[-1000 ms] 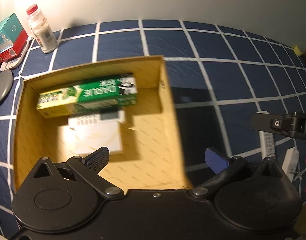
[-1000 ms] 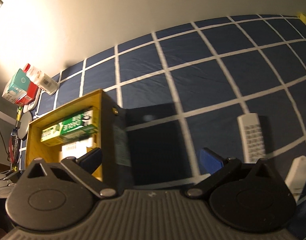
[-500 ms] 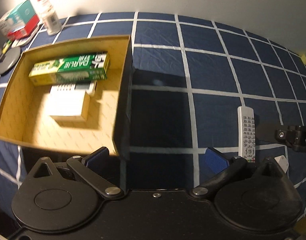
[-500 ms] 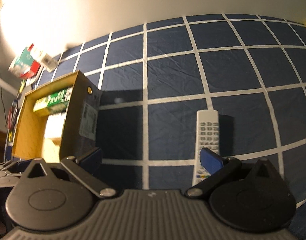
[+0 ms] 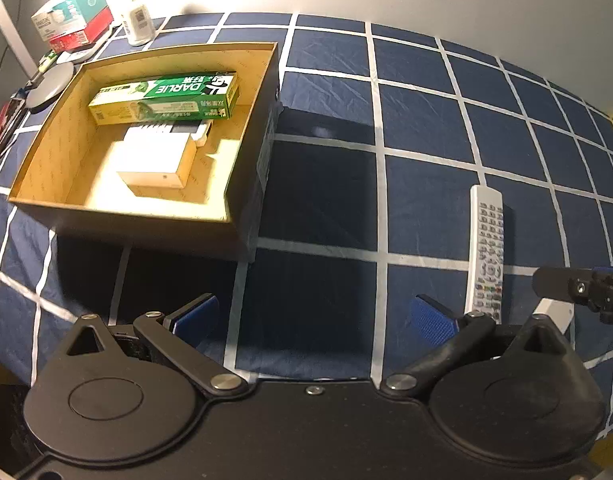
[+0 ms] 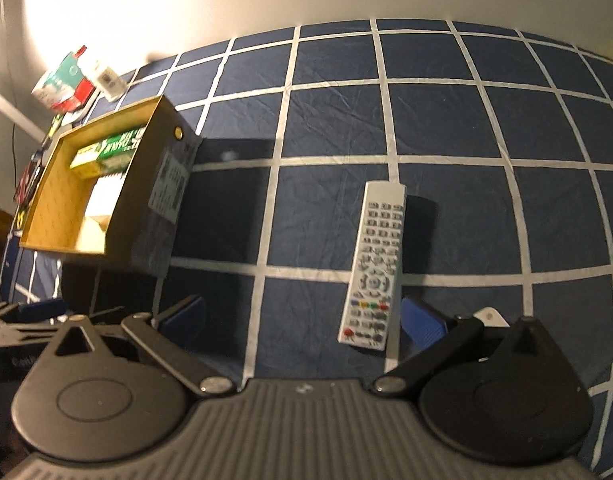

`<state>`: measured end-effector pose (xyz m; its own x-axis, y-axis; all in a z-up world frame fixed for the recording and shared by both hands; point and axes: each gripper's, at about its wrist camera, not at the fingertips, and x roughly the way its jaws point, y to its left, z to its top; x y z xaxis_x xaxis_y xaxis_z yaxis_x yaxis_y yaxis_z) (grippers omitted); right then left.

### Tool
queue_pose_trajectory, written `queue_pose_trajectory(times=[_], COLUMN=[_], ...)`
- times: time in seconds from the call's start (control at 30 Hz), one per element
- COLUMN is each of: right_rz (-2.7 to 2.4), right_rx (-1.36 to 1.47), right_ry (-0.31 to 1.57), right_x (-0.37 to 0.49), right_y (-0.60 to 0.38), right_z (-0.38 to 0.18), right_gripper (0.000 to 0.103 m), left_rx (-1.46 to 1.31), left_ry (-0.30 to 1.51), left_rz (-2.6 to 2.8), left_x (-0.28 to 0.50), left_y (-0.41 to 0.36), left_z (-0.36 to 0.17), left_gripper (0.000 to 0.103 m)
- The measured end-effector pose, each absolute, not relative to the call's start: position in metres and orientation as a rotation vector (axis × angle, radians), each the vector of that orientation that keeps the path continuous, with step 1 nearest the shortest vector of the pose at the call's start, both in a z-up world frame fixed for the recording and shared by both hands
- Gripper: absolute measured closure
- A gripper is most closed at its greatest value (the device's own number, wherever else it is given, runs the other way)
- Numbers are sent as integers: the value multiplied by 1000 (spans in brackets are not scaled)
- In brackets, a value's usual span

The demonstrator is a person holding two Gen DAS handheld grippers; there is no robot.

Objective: Organize objects
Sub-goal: 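Move the right tool out of the box toward the white plug adapter, then lower the right tool onto the white plug adapter and close the gripper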

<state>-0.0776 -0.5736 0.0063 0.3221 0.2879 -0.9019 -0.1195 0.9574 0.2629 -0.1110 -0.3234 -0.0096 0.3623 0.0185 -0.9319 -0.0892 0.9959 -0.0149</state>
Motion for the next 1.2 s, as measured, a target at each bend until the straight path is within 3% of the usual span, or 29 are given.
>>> queue_pose_trajectory(times=[0.5, 1.2], right_rz=[267, 506], right_rx=[90, -124], right_ry=[1215, 1348], right_x=[-131, -61], right_y=[-610, -701], right_z=[12, -53], right_gripper=[0, 0], left_rx=[-67, -331], left_ry=[1197, 1273], left_rz=[72, 344], left_x=[-158, -174], left_y=[-351, -464], left_z=[-11, -73], left_gripper=[0, 0])
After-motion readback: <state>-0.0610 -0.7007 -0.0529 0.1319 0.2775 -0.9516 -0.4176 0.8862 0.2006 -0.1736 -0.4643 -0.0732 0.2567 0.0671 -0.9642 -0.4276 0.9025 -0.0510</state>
